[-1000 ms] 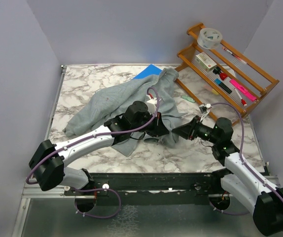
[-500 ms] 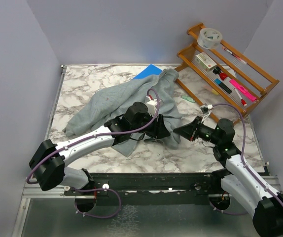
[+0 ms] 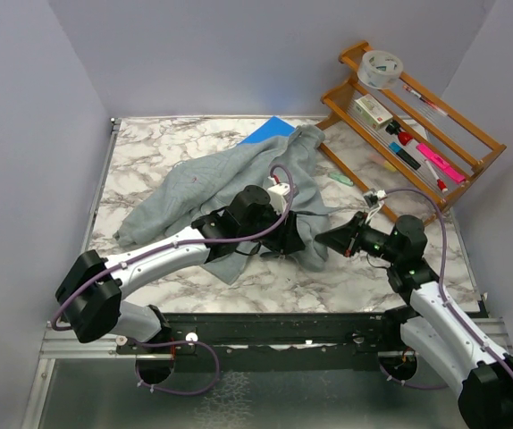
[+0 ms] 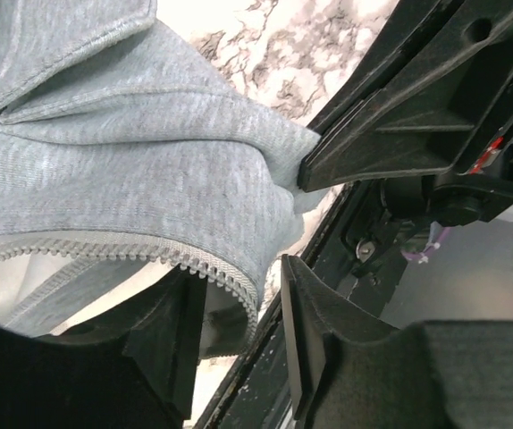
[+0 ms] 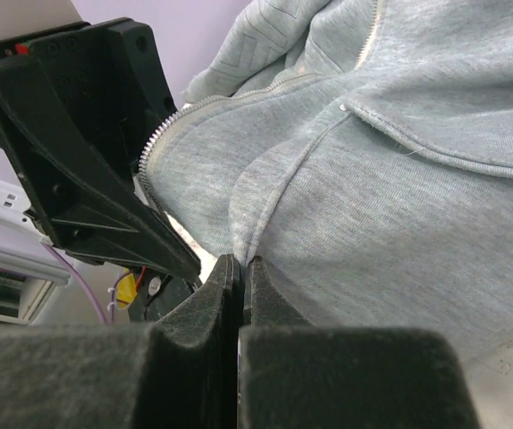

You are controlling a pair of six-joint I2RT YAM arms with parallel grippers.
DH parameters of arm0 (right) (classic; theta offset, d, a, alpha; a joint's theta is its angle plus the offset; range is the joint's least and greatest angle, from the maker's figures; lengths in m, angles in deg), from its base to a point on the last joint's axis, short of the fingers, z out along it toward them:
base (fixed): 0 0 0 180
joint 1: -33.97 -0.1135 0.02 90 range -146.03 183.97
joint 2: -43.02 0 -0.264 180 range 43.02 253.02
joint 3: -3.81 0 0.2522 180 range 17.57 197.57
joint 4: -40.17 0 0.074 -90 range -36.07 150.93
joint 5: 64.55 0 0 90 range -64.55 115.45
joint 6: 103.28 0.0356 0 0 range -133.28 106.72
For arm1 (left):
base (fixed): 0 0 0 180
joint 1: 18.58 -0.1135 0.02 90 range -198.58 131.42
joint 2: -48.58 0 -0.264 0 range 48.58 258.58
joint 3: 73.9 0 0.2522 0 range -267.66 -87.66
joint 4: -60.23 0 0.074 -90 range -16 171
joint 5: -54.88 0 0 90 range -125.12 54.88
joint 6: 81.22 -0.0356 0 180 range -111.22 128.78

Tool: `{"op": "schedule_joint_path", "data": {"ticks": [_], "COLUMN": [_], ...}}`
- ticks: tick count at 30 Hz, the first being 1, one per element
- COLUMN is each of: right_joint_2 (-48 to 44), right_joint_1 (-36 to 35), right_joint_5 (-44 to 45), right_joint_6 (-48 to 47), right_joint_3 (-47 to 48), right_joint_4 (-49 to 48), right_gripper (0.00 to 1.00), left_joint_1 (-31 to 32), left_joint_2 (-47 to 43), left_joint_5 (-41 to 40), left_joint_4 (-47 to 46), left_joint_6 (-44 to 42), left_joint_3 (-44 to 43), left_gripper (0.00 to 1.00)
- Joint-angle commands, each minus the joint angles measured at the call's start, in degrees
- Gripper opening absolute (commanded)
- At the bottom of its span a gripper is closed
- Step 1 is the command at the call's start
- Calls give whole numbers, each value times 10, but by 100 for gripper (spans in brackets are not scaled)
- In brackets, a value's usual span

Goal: Zip up the jacket
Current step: Pick up the jacket from the center of the board.

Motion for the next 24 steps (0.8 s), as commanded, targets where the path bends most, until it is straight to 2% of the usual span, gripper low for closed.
{"op": "schedule_joint_path", "data": {"ticks": [1, 5, 7, 8, 14, 18, 20, 24], "right_joint_2": [-8, -16, -23, -28, -77, -111, -118, -114], "right_joint_1": [-1, -2, -1, -1, -1, -1, -1, -1], "right_joint_5": [-10, -1, 5, 12, 63, 115, 152, 210], "right_joint_6": [-6, -8, -11, -16, -17, -4, -1, -6], "right_joint_3": [26, 24, 26, 30, 62, 91, 109, 143], "right_joint_4": [11, 20, 29, 42, 144, 239, 292, 379], "right_gripper": [0, 1, 3, 7, 51, 71, 74, 74], "left_joint_1": [-1, -2, -2, -3, -20, -43, -52, -60], "left_joint_2": [7, 6, 7, 7, -4, -11, -12, -18], "left_joint_5": [17, 18, 20, 21, 21, 45, 63, 68], "left_joint_4": [12, 11, 12, 13, -6, -39, -48, -48], "left_joint_6": [-24, -26, -26, -26, -7, 21, 27, 30], "left_joint_3": [4, -1, -5, -6, 4, 17, 21, 22], "left_gripper": [39, 10, 0, 0, 0, 0, 0, 0]}}
